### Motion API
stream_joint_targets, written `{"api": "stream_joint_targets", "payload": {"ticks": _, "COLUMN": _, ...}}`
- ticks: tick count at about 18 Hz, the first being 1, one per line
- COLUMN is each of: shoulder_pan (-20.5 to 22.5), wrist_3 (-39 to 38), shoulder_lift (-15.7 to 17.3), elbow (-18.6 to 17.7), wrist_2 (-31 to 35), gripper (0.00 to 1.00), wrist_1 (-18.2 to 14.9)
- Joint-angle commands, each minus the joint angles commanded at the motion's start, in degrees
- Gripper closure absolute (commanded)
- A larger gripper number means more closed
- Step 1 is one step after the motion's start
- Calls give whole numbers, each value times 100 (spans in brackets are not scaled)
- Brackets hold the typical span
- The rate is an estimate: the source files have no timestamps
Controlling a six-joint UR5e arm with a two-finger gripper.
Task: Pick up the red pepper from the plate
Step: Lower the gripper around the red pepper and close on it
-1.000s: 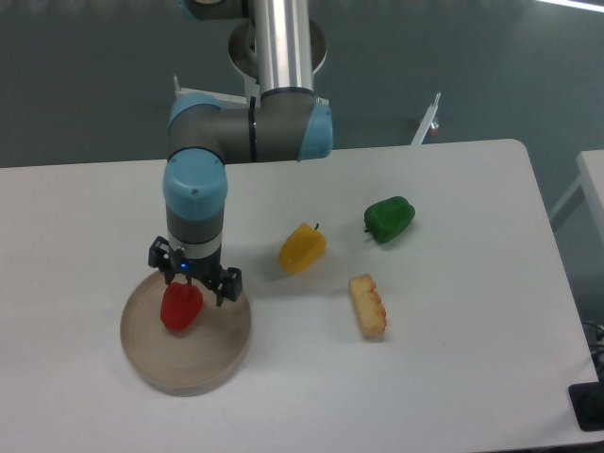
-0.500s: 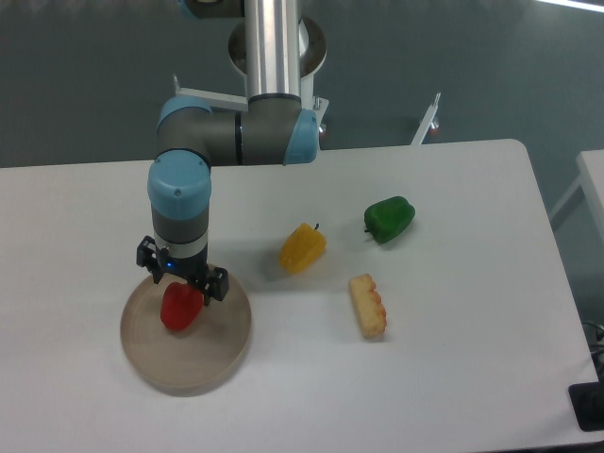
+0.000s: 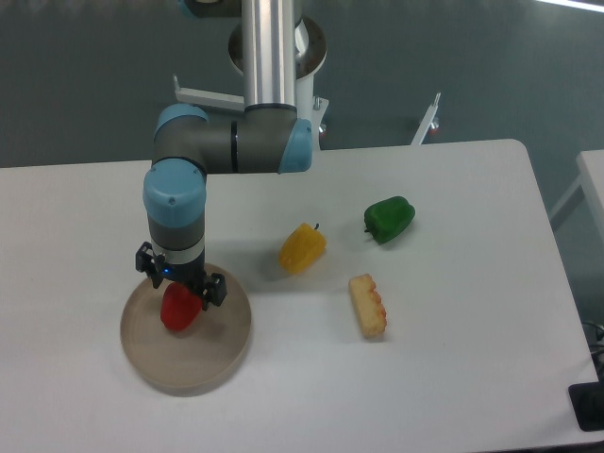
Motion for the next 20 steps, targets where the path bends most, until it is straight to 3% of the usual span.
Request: {"api": "stream_joint_targets", "payload": {"ticks": 20, "shoulder_pan": -114, "wrist_3": -123, "shoulder_lift": -150, "elbow": 17, "wrist_2": 62, "gripper": 0, "wrist_1": 53}}
